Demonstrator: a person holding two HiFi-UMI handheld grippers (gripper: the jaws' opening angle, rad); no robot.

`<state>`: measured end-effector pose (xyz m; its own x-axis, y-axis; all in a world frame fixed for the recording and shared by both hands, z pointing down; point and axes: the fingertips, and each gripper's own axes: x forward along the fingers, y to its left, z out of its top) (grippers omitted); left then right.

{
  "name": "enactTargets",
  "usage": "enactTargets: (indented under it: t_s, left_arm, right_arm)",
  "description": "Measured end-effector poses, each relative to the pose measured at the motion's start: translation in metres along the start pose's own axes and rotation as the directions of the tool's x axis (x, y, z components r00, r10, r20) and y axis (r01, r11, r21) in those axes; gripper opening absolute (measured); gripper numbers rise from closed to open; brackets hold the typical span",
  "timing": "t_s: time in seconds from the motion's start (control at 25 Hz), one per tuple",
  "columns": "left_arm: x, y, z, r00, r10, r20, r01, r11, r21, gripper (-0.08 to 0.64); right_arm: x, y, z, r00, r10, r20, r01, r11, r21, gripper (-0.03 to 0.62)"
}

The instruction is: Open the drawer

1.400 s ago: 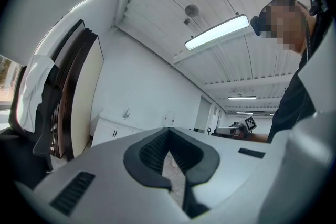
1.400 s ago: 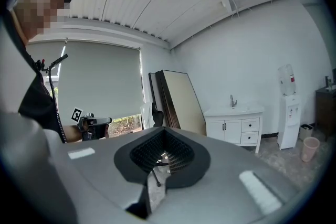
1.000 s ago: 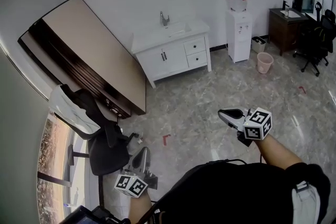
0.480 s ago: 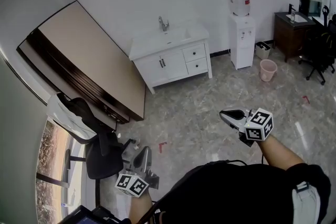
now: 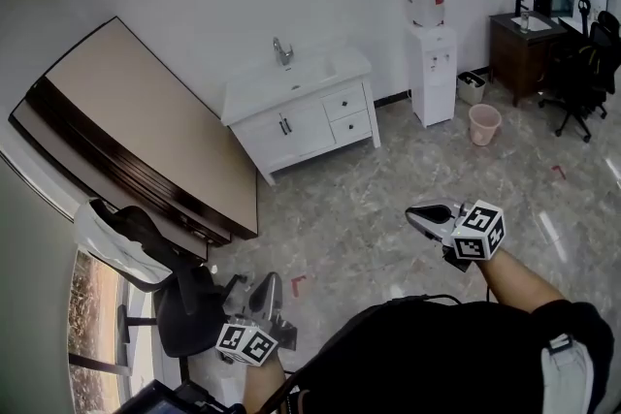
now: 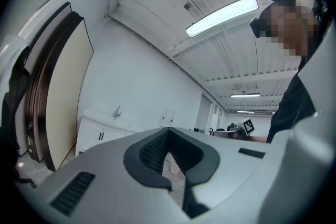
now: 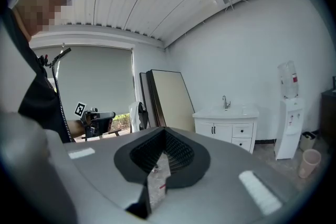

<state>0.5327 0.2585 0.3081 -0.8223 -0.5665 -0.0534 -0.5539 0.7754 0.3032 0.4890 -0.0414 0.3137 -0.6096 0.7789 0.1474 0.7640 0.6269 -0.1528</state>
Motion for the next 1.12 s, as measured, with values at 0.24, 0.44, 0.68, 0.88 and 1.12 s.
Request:
enactTargets:
  t_s: [0.24, 0.44, 0.68, 0.88, 1.12]
  left_arm:
    - [0.018, 0.062, 0.034, 0.998, -0.066, -0.006, 0.066, 0.998, 0.008, -0.008]
    - [0.018, 0.124, 0.064, 0.995, -0.102, 0.005, 0.102, 0.995, 0.015, -0.008]
    - [0.016, 0.186, 0.082, 0.993, -0.114, -0.02, 0.114, 0.993, 0.011, -0.008]
    - [0.015, 0.231, 0.091, 0.993, -0.117, -0.026, 0.117, 0.993, 0.007, -0.008]
    - [0.033, 0.256, 0.083, 0.995, -0.099, -0.033, 0.099, 0.995, -0.012, -0.008]
  right_arm:
    - [0.048, 0.004, 0.031, 0.996, -0.077, 0.034, 0.077, 0.997, -0.013, -0.002]
    - [0.109, 0.017, 0.048, 0.993, -0.101, 0.053, 0.101, 0.995, -0.008, -0.002]
    - [0.171, 0.025, 0.056, 0.99, -0.128, 0.053, 0.128, 0.992, 0.003, -0.002]
    - [0.213, 0.032, 0.053, 0.991, -0.128, 0.035, 0.128, 0.992, 0.011, -0.002]
    - [0.237, 0.009, 0.049, 0.994, -0.114, 0.007, 0.113, 0.993, 0.015, -0.002]
